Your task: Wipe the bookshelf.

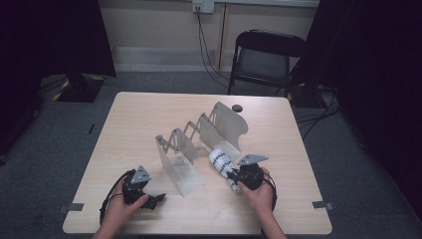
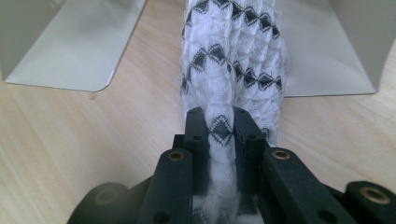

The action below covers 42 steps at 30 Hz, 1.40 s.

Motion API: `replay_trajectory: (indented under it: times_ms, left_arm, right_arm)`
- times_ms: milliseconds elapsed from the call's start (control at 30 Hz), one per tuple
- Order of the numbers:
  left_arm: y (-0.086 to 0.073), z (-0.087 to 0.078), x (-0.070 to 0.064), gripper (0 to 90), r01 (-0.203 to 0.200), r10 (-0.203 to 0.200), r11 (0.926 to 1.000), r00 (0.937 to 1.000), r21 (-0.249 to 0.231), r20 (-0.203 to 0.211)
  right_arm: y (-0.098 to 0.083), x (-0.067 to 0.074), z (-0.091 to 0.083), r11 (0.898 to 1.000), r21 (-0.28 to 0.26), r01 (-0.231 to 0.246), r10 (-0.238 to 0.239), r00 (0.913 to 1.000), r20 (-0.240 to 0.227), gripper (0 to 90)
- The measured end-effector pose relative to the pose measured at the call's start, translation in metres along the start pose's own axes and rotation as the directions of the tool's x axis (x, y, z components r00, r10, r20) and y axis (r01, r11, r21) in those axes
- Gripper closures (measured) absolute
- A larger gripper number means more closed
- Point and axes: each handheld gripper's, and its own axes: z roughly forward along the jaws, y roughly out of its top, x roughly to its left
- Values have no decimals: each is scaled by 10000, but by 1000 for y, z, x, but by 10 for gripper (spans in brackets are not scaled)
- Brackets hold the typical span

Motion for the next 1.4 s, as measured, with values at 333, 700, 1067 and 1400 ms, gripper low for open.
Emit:
replay_trajectory:
  times_ms: [333,700,1067,1400]
  left_arm:
    - [0,1,-1,0,74,-74,10000,10000,-58,-5]
    - [0,1,-1,0,55,-55,10000,10000,-51,14]
    - [0,1,-1,0,50,-50,10000,10000,-51,17]
    - [0,1,0,0,22,-22,10000,10000,-30,11]
  right_arm:
    - [17,16,14,9996,-49,274,-275,9991,-309,783]
    - [47,9,37,9998,-101,-175,178,9994,298,784]
    - [67,-1,17,9962,-762,-427,471,9973,568,787]
    - [87,-1,-20,9890,-1455,-250,363,9965,758,788]
